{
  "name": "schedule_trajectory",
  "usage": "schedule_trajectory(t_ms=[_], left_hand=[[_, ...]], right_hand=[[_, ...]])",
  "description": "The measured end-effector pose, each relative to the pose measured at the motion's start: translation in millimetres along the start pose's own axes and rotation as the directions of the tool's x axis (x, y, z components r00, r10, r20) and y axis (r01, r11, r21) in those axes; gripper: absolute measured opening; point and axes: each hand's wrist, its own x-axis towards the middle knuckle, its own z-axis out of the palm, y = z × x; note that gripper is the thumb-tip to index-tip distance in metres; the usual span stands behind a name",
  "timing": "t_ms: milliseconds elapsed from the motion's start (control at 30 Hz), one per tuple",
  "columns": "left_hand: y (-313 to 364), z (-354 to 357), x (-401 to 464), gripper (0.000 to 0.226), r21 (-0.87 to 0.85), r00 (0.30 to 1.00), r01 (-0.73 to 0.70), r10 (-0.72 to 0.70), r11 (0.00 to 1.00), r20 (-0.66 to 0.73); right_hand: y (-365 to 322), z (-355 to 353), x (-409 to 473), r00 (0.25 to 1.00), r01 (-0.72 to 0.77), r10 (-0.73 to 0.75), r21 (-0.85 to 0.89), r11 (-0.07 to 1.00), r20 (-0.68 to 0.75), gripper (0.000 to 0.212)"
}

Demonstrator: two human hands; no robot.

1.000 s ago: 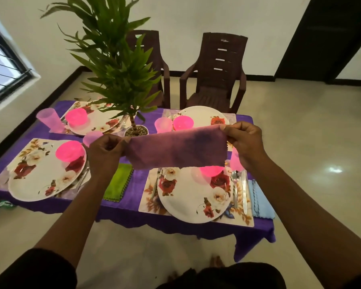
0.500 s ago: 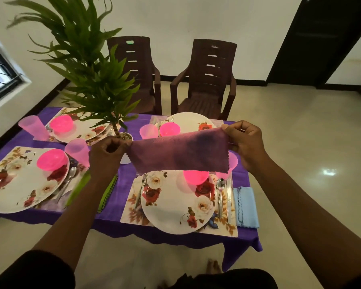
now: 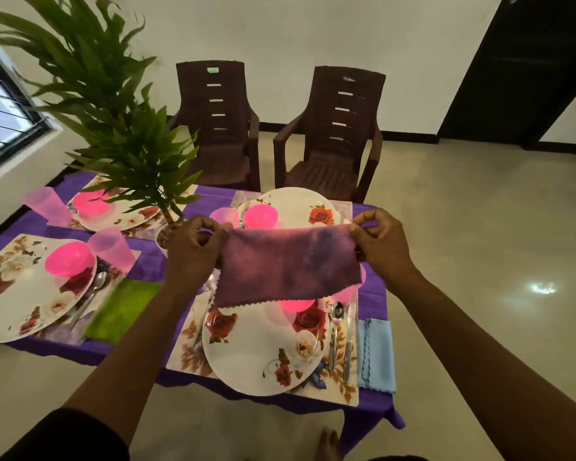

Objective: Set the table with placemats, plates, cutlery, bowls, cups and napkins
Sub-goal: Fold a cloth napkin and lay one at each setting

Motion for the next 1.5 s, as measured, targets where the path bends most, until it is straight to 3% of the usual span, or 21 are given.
schedule_trajectory(t_ms=[333, 467, 567, 667, 767, 900, 967, 1067, 1267, 1400, 1500], left_hand=[[32.3, 82.4, -22.3, 0.023, 0.062, 0.989, 0.042, -0.050, 0.997, 0.137], [30.0, 89.1, -17.0, 0.015, 0.101, 0.993, 0.036, -0.047, 0.994, 0.112], [26.8, 82.1, -1.1, 0.012, 0.206, 1.000, -0.022, 0.018, 0.978, 0.018], [26.2, 79.6, 12.1, 0.010, 0.275, 0.996, -0.073, 0.086, 0.959, -0.036], [26.1, 83.6, 15.8, 0.010, 0.322, 0.995, -0.074, 0.093, 0.944, -0.046], [25.8, 87.5, 14.1, 0.012, 0.309, 0.991, -0.117, 0.131, 0.944, -0.027], [27.7, 88.1, 12.4, 0.011, 0.290, 0.989, -0.137, 0.147, 0.947, -0.012], [31.0, 86.6, 10.5, 0.010, 0.263, 0.981, -0.190, 0.194, 0.946, 0.013], [27.0, 87.5, -7.2, 0.012, 0.232, 0.955, -0.243, 0.191, 0.942, 0.225], [27.6, 103.8, -22.2, 0.009, 0.098, 0.874, -0.316, 0.249, 0.944, 0.417], [29.9, 116.7, -28.6, 0.012, 0.027, 0.819, -0.367, 0.310, 0.930, 0.483]], right_hand=[[13.3, 3.1, -0.2, 0.957, 0.253, -0.226, -0.144, 0.957, 0.183, 0.019], [26.0, -19.1, 13.4, 0.935, 0.141, -0.092, -0.123, 0.982, 0.343, 0.030], [33.5, -35.2, 24.1, 0.801, 0.125, 0.019, -0.199, 0.972, 0.599, 0.051], [37.0, -39.5, 24.3, 0.555, 0.247, 0.080, -0.256, 0.934, 0.828, 0.065], [40.8, -32.9, 16.2, 0.345, 0.392, 0.188, -0.323, 0.861, 0.920, 0.083], [50.6, -23.9, 9.8, 0.253, 0.342, 0.301, -0.376, 0.861, 0.920, 0.106], [52.5, -22.5, 12.1, 0.264, 0.270, 0.313, -0.382, 0.884, 0.912, 0.111], [48.7, -22.5, 20.7, 0.345, 0.154, 0.318, -0.387, 0.909, 0.883, 0.104], [44.1, -16.2, 33.3, 0.505, -0.151, 0.217, -0.162, 0.975, 0.835, 0.120], [30.9, -2.7, 40.8, 0.599, -0.184, 0.195, -0.104, 0.977, 0.777, 0.105], [25.7, 6.5, 41.3, 0.666, -0.179, 0.196, -0.100, 0.979, 0.720, 0.099]])
